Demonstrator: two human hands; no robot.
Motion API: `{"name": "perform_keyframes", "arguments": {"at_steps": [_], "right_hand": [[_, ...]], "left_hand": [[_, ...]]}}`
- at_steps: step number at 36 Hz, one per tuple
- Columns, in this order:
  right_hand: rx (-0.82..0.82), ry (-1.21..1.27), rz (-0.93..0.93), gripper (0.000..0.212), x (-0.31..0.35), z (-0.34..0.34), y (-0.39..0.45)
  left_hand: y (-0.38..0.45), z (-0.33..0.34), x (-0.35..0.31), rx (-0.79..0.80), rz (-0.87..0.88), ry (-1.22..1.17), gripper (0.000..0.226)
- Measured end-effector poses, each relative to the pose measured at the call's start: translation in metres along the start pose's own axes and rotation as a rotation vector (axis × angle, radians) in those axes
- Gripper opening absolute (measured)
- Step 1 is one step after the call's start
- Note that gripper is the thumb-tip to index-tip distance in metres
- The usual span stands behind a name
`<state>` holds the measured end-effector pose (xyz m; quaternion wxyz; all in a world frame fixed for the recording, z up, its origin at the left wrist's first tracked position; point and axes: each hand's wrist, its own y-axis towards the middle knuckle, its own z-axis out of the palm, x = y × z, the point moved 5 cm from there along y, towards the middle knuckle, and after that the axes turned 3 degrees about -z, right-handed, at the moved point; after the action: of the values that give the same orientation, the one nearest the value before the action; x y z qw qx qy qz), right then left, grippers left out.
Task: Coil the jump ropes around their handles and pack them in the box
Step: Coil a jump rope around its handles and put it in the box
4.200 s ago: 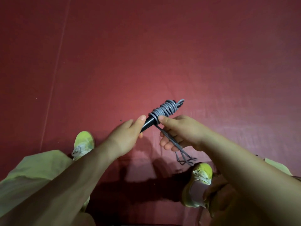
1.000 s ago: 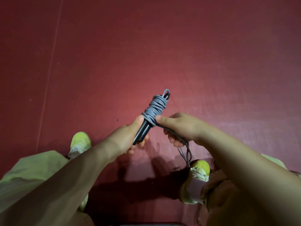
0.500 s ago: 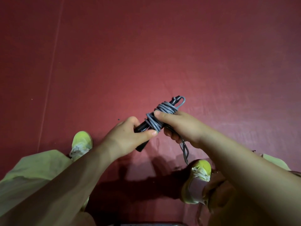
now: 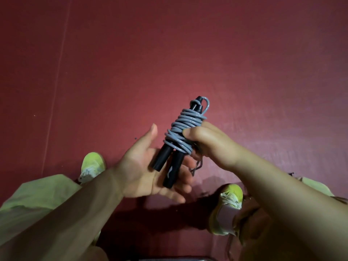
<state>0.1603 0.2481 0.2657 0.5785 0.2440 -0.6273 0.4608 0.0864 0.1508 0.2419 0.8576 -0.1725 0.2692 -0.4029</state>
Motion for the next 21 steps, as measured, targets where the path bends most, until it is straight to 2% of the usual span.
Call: {"name": "perform_keyframes", "arguments": {"at_steps": [2, 4, 14, 21], "right_hand": [[0.014, 0.002, -0.012, 0.027, 0.002, 0.001, 0.0], [0.02, -0.013, 0.017, 0.019, 0.003, 0.002, -0.001], [-0.005, -0.302, 0.378, 0.029, -0.021, -0.009, -0.003], [-0.028, -0.404, 0.427, 0.04, -0.025, -0.012, -0.004]], "left_hand": [[-0.001, 0.004, 0.001, 0.079, -0.021, -0.06, 0.088], [0.0, 0.004, 0.001, 0.064, -0.028, -0.057, 0.085], [0.008, -0.026, -0.005, -0.59, 0.026, 0.327, 0.075], [0.007, -0.034, -0.008, -0.738, 0.049, 0.499, 0.071]]}}
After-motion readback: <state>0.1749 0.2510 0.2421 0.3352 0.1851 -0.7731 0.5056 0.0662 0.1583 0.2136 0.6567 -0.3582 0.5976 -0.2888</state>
